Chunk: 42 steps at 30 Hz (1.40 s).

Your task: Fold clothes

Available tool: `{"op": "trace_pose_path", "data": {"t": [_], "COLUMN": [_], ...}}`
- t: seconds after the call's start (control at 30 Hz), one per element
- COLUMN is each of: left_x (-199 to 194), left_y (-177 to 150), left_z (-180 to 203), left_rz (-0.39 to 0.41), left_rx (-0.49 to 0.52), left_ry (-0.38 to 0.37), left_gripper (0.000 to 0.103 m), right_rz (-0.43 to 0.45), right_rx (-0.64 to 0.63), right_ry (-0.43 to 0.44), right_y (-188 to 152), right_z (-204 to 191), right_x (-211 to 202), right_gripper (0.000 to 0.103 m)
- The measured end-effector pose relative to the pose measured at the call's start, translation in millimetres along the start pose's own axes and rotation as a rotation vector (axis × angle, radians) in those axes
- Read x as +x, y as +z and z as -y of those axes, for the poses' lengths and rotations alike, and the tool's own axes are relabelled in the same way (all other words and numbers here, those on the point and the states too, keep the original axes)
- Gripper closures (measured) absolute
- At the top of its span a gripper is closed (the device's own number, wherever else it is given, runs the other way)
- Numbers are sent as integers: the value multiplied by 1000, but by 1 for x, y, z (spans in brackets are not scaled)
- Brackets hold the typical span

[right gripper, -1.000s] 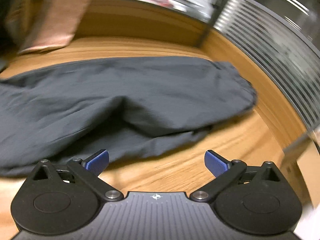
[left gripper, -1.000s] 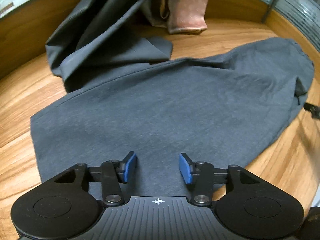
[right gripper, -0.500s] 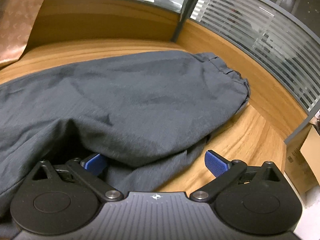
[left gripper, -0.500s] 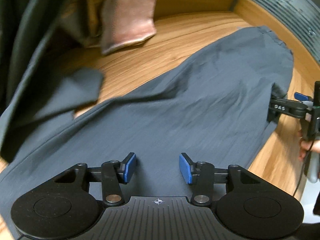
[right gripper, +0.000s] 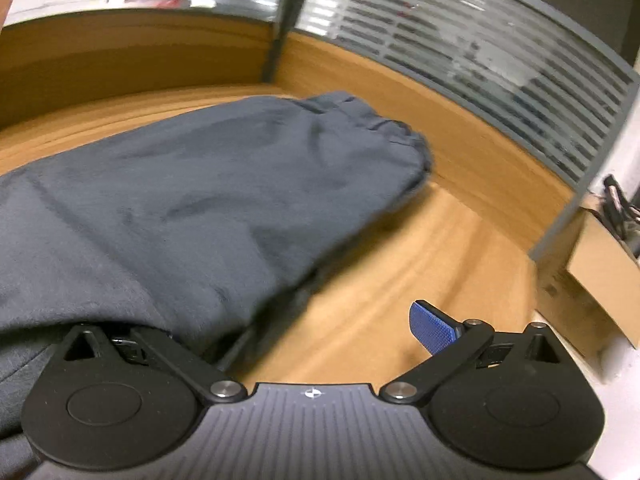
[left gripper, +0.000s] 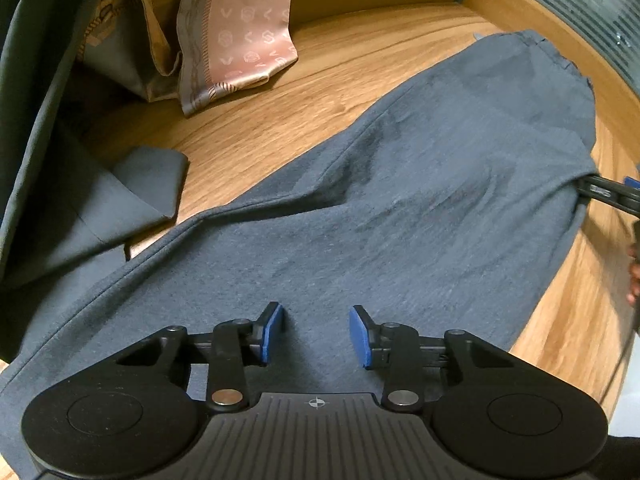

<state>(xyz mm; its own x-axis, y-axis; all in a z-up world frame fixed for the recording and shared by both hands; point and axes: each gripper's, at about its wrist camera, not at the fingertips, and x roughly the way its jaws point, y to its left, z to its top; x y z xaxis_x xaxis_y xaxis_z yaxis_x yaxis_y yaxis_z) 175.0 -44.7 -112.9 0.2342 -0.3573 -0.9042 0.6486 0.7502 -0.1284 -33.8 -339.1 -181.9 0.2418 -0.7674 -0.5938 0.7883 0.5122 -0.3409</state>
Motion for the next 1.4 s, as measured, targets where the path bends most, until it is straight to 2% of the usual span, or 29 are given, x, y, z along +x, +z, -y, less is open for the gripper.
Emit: {"op": "trace_pose_path", "data": {"t": [0.23,0.33,0.47,0.6,0.7,0.8,0.87,1.0,1.13,1.3,1.4], "left_x": [0,0,0,-2,-5,-8,-9,-9,-8,-8,-7], "left_y": [0,-1,-1,0,-7,-13,-13,-12,-13,-12,-11], "left_z": [1,0,-1,-4,-5,-8,-9,-7,-2,-3,-3], "left_rz": [3,4,4,-21,-27,-25,-28,-33,-30,-38,-39], "left_rx": [26,34,40,19,16,-10,-21,-7,19,18,21], "left_ry": [19,16,2,-6,40,83,95,111,122,117,119], "left_gripper": [63,63,62,62,62,62,62,61,57,57,57], "right_rz": [-17,-18,3,28,42,36,42,84,119,109,86], "right_rx": [82,90,73,40,13,-78,-150,-160,-186,-148,-43], "right_ry": [-64,-121,-13,93,180,216,179,147,102,65,98], "right_y": [-16,-24,-27,-23,-17,-12,-10,-1,4,8,1], "right_z": [41,57,64,52,39,20,8,10,16,43,77], "right_x": [-7,-13,-24,-27,-22,-4,7,22,41,48,39], "right_gripper": [1,1,1,1,1,1,1,1,1,1,1]}}
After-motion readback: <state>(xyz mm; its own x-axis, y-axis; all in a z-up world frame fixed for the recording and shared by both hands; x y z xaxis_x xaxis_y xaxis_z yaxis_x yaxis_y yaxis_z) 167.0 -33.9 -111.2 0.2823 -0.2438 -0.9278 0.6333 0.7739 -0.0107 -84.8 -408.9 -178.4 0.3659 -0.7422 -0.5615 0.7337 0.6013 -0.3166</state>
